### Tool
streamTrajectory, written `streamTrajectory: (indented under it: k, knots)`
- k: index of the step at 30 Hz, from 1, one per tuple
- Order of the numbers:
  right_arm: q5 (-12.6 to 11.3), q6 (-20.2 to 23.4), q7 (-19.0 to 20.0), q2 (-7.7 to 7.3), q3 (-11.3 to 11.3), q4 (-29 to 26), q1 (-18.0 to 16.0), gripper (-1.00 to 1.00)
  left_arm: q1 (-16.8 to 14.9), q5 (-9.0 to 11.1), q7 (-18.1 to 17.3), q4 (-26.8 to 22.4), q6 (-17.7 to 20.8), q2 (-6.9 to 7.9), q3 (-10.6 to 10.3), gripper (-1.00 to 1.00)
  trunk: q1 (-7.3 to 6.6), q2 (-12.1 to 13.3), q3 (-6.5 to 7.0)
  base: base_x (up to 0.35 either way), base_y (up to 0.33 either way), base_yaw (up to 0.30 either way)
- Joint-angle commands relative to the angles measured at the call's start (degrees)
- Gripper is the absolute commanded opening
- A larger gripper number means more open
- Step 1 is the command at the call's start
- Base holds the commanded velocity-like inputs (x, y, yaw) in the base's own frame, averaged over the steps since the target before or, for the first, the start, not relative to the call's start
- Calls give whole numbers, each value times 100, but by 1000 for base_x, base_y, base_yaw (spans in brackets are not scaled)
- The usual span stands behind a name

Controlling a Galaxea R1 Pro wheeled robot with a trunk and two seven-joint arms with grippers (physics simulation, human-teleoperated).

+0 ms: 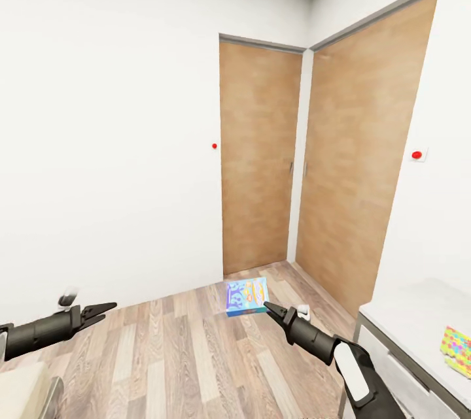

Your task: Put all the toys in the child's room - the three board games (two on the bed and one on the table), the two jigsaw puzzles on the table, and the tennis ball on the table - inside the toy box on the table in the child's room.

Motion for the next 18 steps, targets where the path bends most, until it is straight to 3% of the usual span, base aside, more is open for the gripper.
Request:
streamTrajectory:
  k: [1, 12, 18]
  knots:
    - [-27, 43, 16, 7, -23, 2, -5, -100, -1, -7, -29, 0, 60, 1, 4, 100, 2, -3, 3, 0, 0, -263]
    - [-27, 43, 16, 1, -23, 2, -6, -100, -1, -20, -29, 1, 59, 1, 8, 100, 2, -3, 31, 0, 0, -256]
    - [-24, 43, 16, 0, -23, -8, -5, -100, -1, -23, -23, 2, 52, -4, 8, 100, 2, -3, 32, 0, 0, -54]
